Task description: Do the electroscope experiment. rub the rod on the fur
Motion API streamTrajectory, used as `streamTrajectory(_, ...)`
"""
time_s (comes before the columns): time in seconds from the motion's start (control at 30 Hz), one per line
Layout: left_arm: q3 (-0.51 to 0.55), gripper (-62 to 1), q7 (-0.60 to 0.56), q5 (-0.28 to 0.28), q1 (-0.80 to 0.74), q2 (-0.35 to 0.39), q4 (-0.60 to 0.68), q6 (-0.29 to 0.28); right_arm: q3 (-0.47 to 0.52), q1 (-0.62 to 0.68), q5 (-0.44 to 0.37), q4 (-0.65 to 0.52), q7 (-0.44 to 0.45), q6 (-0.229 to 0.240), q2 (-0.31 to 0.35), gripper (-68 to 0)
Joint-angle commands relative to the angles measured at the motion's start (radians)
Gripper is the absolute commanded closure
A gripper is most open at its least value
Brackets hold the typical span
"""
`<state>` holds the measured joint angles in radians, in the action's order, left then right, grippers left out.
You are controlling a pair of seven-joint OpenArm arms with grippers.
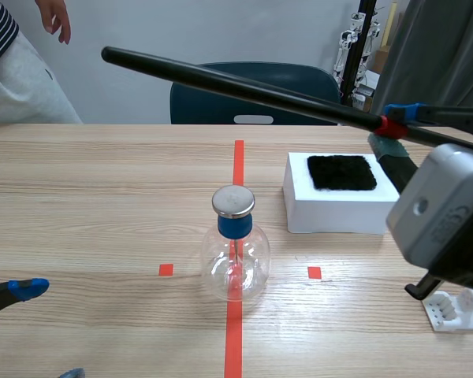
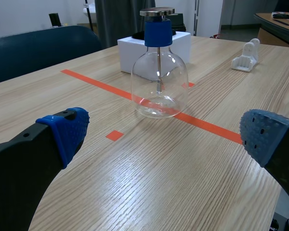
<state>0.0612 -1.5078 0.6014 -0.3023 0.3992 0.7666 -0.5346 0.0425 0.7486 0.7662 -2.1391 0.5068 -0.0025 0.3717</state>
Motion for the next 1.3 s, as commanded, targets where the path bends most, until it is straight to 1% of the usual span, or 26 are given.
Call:
streamTrajectory(0.0,0.011,-62.3,-0.046,-0.013,-0.005,0.003,0.015,-0.003,-0.003,0.0,-0.011,-0.013,0.004,-0.012,0.002,-0.2)
streamTrajectory(0.9,0.011,-62.3,-0.046,-0.013,-0.005,0.003,0.015,-0.003,-0.002,-0.003,-0.01,-0.013,-0.008,-0.011,0.003,-0.2)
streamTrajectory(1.0,0.011,-62.3,-0.046,-0.013,-0.005,0.003,0.015,-0.003,-0.002,-0.003,0.015,-0.013,-0.003,-0.013,0.002,-0.2)
streamTrajectory(1.17,0.011,-62.3,-0.046,-0.013,-0.005,0.003,0.015,-0.003,-0.002,-0.004,0.115,-0.013,-0.003,-0.012,0.002,-0.2)
streamTrajectory(1.27,0.011,-62.3,-0.046,-0.013,-0.005,0.003,0.015,-0.003,-0.002,-0.016,0.125,-0.013,-0.008,-0.012,0.003,-0.2)
